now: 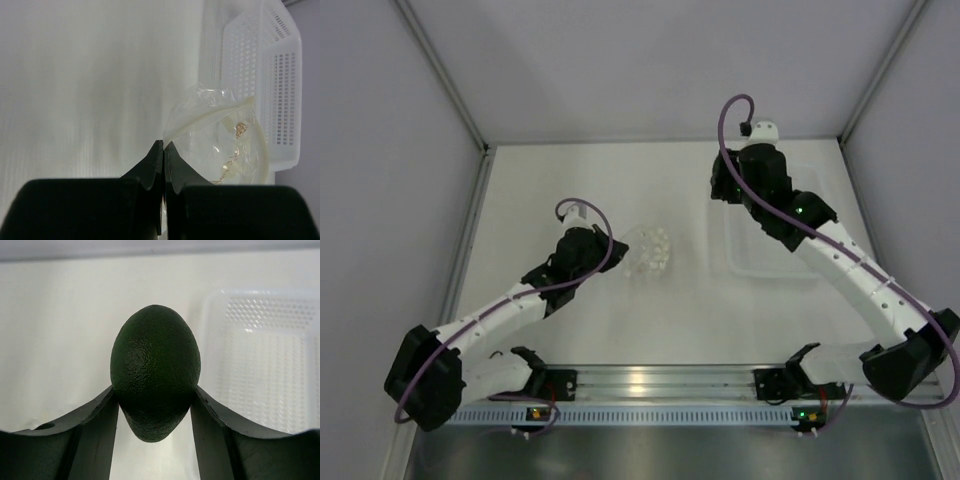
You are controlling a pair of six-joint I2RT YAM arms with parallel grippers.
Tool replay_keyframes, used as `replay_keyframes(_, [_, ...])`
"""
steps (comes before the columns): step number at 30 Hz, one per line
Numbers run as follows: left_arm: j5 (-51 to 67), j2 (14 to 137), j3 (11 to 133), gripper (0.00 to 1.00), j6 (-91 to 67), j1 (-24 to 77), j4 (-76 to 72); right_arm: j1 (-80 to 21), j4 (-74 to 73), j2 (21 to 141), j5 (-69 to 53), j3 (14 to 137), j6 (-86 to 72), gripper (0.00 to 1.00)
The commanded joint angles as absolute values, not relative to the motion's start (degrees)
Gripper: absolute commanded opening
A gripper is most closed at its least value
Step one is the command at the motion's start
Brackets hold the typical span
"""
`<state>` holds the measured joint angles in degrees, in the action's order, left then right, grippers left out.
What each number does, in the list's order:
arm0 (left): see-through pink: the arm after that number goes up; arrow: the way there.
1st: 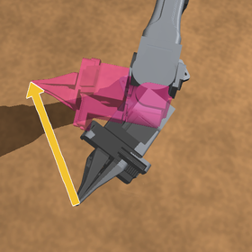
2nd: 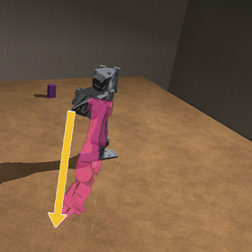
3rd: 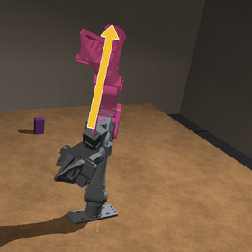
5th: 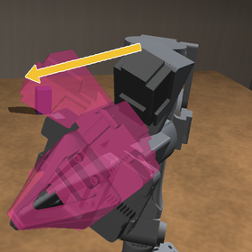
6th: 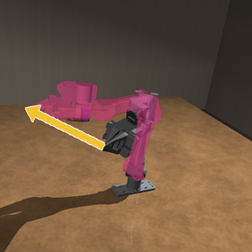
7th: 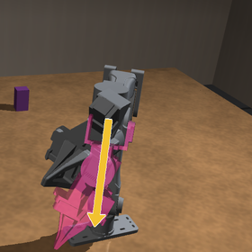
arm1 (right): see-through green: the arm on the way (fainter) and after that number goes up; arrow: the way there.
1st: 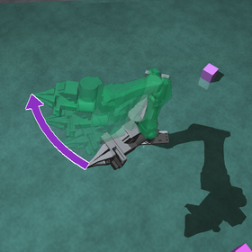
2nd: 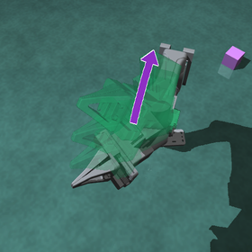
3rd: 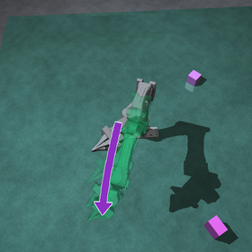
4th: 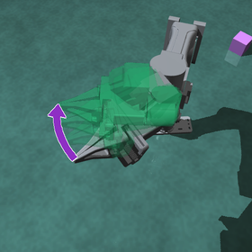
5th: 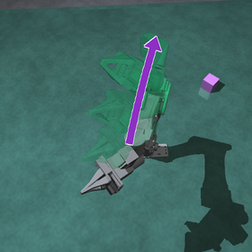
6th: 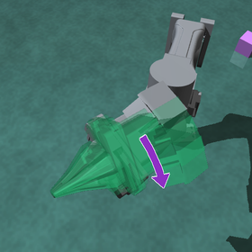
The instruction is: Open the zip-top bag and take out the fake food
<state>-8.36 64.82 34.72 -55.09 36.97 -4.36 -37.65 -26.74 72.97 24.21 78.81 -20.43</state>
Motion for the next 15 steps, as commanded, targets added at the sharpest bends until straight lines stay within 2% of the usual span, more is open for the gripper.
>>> replay_keyframes(1, [-6.33, 61.79, 35.77, 0.0, -52.21, 34.02, -1.76, -30.61, -43.49, 74.79, 17.96, 81.21, -17.94, 0.0])
replay_keyframes(9, [-1.07, 59.94, 37.44, 0.0, -49.66, 27.69, 3.25, -11.7, -51.67, 85.76, 9.67, 82.97, -10.99, 0.02])
replay_keyframes(12, [-0.53, 58.63, 38.14, 0.0, -48.7, 25.84, 5.18, -10.02, -51.16, 91.39, 13.52, 82.71, -10.28, 0.08])
replay_keyframes(13, [-0.35, 58.28, 38.32, 0.0, -48.34, 25.49, 5.62, -9.67, -49.76, 93.67, 13.97, 82.71, -10.54, 0.16])
replay_keyframes(15, [-0.26, 57.66, 39.02, 0.0, -47.64, 24.35, 6.94, -8.45, -48.0, 95.88, 13.28, 82.53, -10.81, 0.2])
